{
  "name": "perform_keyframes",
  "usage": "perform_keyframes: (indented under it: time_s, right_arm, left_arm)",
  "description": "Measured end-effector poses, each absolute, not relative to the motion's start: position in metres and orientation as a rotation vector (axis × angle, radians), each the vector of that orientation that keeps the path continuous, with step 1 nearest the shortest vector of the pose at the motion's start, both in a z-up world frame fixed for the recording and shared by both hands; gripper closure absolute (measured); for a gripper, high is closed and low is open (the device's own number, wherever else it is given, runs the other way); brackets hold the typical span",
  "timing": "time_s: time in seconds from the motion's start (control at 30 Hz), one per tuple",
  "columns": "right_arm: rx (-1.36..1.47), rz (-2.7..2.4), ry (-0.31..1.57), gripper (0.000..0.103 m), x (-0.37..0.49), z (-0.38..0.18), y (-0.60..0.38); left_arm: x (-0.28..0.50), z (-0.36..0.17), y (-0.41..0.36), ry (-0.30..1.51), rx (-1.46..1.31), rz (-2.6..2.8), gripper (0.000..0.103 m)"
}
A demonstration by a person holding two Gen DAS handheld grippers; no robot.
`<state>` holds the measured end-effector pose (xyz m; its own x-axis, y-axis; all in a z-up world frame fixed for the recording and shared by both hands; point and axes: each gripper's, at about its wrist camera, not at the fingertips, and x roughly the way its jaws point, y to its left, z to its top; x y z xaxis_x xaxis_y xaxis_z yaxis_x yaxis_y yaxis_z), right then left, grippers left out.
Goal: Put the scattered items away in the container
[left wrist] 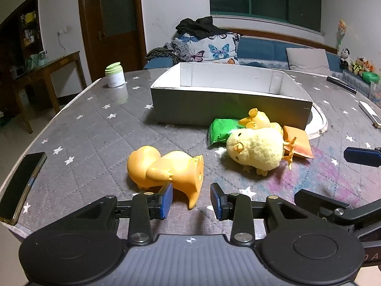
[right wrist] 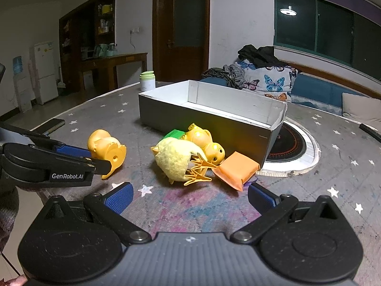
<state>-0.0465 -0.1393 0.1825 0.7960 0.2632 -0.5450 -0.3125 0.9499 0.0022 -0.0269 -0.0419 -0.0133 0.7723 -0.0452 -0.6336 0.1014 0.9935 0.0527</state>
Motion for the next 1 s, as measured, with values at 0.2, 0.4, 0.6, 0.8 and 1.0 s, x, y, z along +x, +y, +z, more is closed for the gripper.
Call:
perform_keyframes:
  time_s: [0.2,0.4,0.6,0.8,1.0]
  right_arm:
    - [-0.093,0.308,0.582,0.0,-0.044,0.18,-0.138]
    - [-0.095,0.303,0.597,0.0,-0.041,0.177,-0.138]
    - [-0.09,0.301,0.605,0.0,-0.038,0.177,-0.139]
    - [-0.09,0.306,0.614,0.0,-0.036,0.175,-0.138]
    - [-0.088,0.31,0.62,0.0,-0.033,0.174,-0.137]
  left_arm:
    - [-0.025,-0.015,-0.044,0.696,0.092,-0.088,0.066]
    - [-0.022,-0.016,-0.046,0.703,0.094,-0.097,0.066]
    - [-0.019,-0.017,-0.047,0.711,0.098,-0.097,0.066]
    - [-0.017,-0.018,-0.047,0.717,0.099,-0.097,0.066]
    - [-0.016,-0.018,-0.048,0.722,0.101,-0.102,0.066]
